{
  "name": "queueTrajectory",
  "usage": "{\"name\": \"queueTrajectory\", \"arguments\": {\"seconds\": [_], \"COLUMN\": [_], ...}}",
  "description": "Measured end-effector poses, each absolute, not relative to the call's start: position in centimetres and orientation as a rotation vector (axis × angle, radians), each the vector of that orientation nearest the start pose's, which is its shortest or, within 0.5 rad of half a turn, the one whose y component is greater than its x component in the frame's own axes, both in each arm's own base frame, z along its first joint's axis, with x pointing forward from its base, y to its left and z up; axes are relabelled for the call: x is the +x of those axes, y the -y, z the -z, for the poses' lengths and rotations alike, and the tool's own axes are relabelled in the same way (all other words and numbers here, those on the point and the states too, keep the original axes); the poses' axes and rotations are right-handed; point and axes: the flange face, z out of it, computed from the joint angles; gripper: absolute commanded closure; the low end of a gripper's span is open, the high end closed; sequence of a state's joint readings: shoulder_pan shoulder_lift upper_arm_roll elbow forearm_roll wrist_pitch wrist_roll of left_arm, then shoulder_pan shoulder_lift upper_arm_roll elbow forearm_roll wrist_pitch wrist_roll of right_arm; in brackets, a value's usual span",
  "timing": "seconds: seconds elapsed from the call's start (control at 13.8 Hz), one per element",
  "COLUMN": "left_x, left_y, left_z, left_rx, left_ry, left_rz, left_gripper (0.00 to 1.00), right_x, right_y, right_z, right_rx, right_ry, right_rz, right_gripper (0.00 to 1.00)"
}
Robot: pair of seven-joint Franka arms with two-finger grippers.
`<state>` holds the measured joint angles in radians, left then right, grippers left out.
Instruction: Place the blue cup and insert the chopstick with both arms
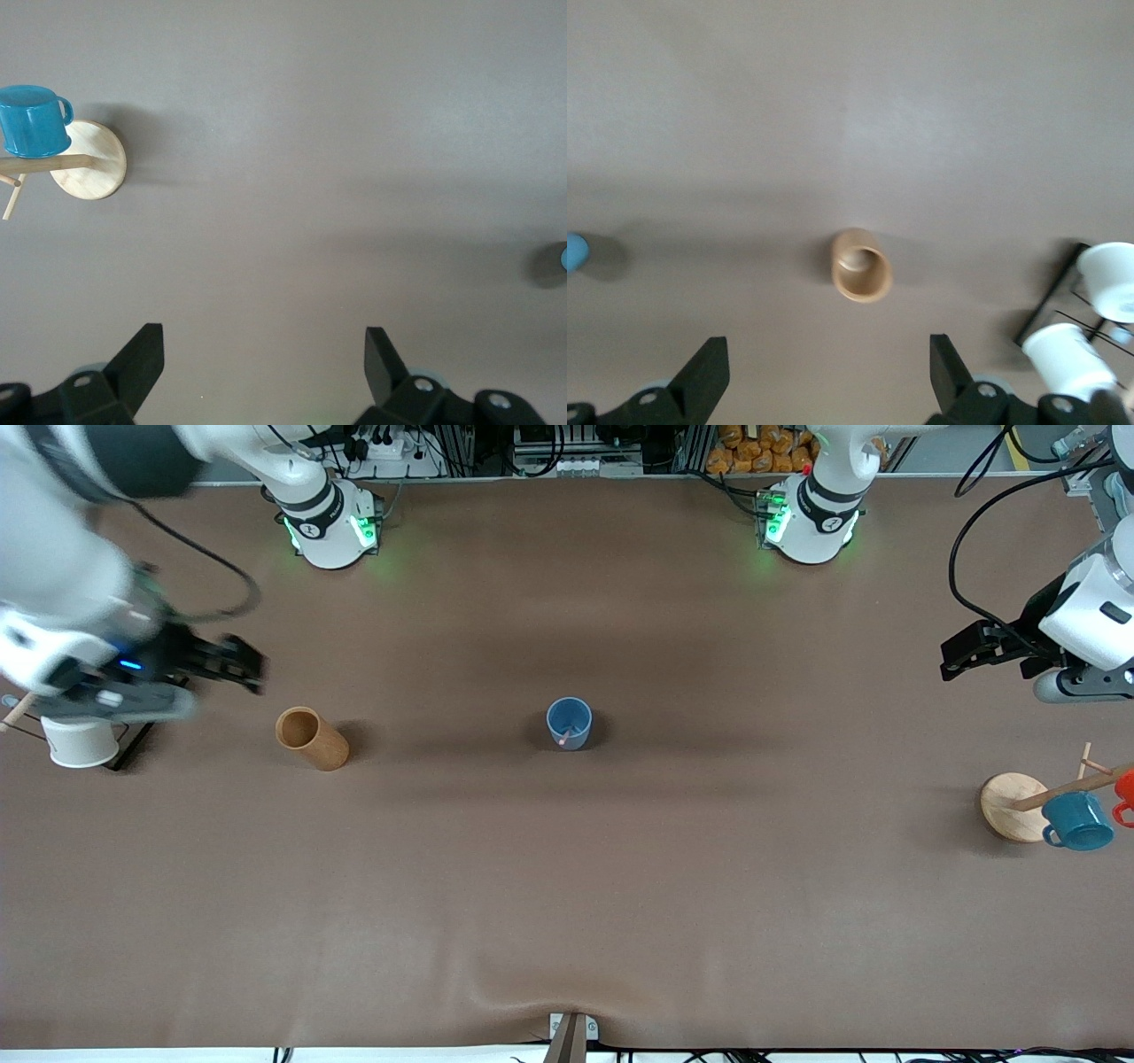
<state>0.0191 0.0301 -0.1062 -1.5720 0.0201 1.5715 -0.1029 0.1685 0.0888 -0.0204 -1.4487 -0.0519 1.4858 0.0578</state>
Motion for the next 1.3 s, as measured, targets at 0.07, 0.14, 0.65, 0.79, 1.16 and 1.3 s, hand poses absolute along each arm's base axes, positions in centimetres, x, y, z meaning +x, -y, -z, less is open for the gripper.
{"name": "queueTrajectory", "arguments": {"seconds": [0.07, 0.14, 0.65, 0.79, 1.16, 1.3], "left_x": [56.1, 56.1, 56.1, 56.1, 56.1, 56.1], "left_y": [4.6, 4.6, 4.6, 4.6, 4.6, 4.6], "left_z": [-60.7, -60.7, -60.7, -60.7, -60.7, -60.7], "left_rx": [-3.121, -3.121, -3.121, -3.121, -3.121, -3.121], "left_ry": [0.024, 0.024, 0.024, 0.024, 0.024, 0.024], "left_rz": [-0.045, -0.045, -0.045, -0.045, -0.045, -0.045], "left_gripper": [0.0, 0.0, 0.0, 0.0, 0.0, 0.0], "right_x": [56.4, 56.0, 52.3, 52.1, 52.2, 52.3], "right_y": [-4.9, -1.9, 5.4, 4.7, 3.3, 3.0], "right_z": [-63.3, -63.9, -66.9, -66.8, -66.8, -66.8], "right_rx": [-3.191, -3.184, -3.146, -3.144, -3.146, -3.147], "right_ry": [0.144, 0.146, -0.001, -0.074, -0.081, -0.072], "right_rz": [-0.073, -0.069, -0.108, -0.134, -0.141, -0.136], "right_gripper": [0.0, 0.0, 0.0, 0.0, 0.0, 0.0]}}
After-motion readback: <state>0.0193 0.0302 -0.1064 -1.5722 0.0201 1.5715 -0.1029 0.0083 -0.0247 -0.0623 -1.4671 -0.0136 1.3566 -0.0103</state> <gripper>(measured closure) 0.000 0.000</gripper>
